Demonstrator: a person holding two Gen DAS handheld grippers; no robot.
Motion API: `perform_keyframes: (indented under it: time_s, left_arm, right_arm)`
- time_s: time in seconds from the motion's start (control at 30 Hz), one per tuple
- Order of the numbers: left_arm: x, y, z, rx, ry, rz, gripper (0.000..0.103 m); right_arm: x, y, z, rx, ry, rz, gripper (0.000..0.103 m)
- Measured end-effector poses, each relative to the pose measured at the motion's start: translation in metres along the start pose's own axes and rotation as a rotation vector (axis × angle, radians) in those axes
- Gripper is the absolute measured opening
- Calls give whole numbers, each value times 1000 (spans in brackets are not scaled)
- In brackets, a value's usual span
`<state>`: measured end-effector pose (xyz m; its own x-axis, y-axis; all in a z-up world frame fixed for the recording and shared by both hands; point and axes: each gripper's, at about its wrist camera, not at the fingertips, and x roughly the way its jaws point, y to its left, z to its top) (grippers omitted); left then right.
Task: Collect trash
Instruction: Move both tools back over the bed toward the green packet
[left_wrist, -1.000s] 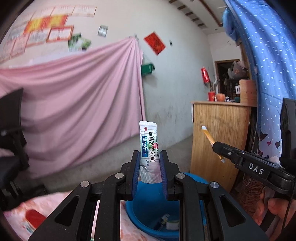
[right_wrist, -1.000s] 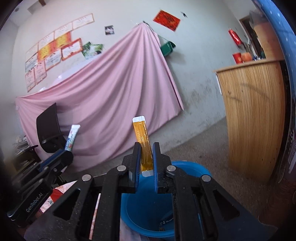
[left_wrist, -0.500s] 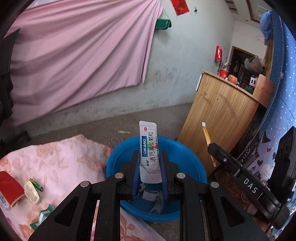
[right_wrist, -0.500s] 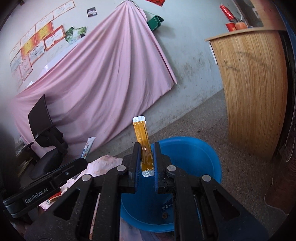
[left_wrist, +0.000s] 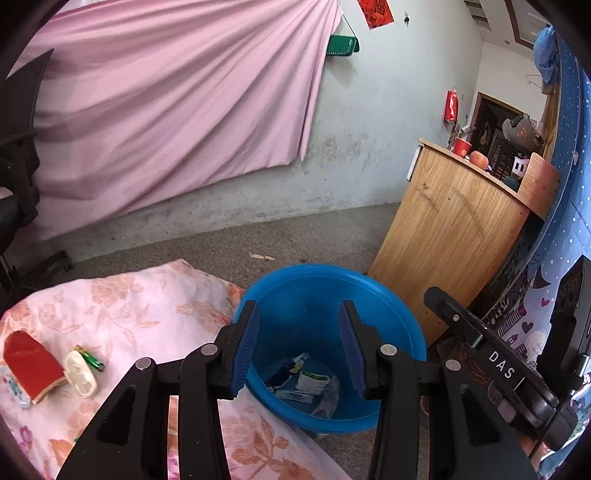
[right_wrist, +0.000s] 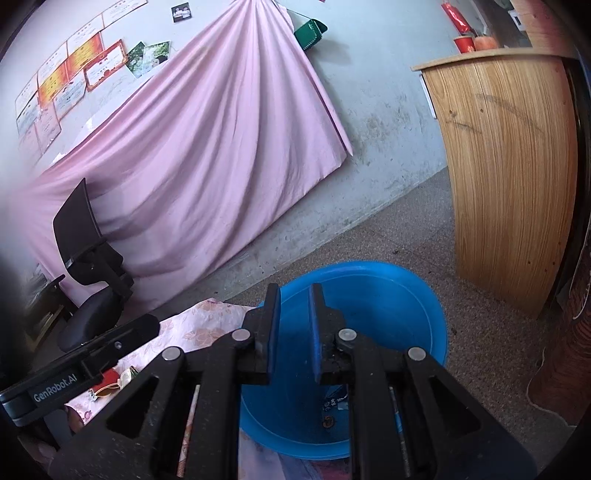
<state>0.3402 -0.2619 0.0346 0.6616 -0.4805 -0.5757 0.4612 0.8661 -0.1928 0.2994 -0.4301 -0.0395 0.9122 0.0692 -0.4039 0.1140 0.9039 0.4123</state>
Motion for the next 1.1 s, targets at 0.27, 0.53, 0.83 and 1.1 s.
perform_keyframes:
  time_s: [0.27,0.53,0.83,1.1]
  left_arm:
    - [-46,21,2,-14,-102,74,39]
    - [-117,56,-6,-31,-270,178,61]
    - [-183,105,-45,-116,-447,331,102]
    - [-217,134,-82,-78,-519,436,102]
  right_arm:
    - [-19,25,6,-48,-46,50,55]
    - [-41,63,6,-63,-161,142,94]
    - [-70,118,-5,-141,-322,286,103]
    - [-80,161,-25,-266,-375,349,103]
